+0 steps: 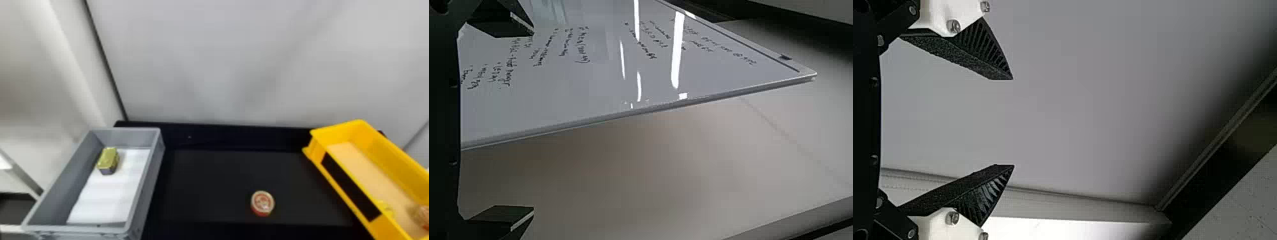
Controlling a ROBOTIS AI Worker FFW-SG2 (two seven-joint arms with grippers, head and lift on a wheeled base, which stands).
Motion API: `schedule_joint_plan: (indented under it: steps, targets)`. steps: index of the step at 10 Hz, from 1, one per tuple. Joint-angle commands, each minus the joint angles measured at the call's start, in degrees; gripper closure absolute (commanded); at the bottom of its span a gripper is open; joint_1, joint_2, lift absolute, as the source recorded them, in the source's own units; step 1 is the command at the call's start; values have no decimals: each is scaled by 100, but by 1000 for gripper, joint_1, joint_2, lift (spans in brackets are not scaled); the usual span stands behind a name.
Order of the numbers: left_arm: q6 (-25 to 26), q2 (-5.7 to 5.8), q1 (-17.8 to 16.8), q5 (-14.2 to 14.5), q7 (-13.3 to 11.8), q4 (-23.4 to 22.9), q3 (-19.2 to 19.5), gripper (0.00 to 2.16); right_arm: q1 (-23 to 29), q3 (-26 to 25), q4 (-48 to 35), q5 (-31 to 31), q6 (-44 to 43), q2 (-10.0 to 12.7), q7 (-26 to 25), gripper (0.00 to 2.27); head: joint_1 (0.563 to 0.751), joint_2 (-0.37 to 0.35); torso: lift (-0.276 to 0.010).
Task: Pick up the round yellow can and place it in the yellow rectangular box
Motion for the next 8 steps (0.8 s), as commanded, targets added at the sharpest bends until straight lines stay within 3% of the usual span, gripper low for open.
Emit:
schedule_joint_plan:
  steps: [1,5,8]
  targets:
    - [0,-15,0,0,0,11,-16,32,-32,103,2,2,111,0,80,194,694,14,-61]
    - [0,-15,0,0,0,20,-25,30,-41,164,10,20,164,0,115,194,694,14,-61]
    - [0,-15,-17,0,0,72,-60,30,-208,1140,661,29,111,18,239,190,694,14,-61]
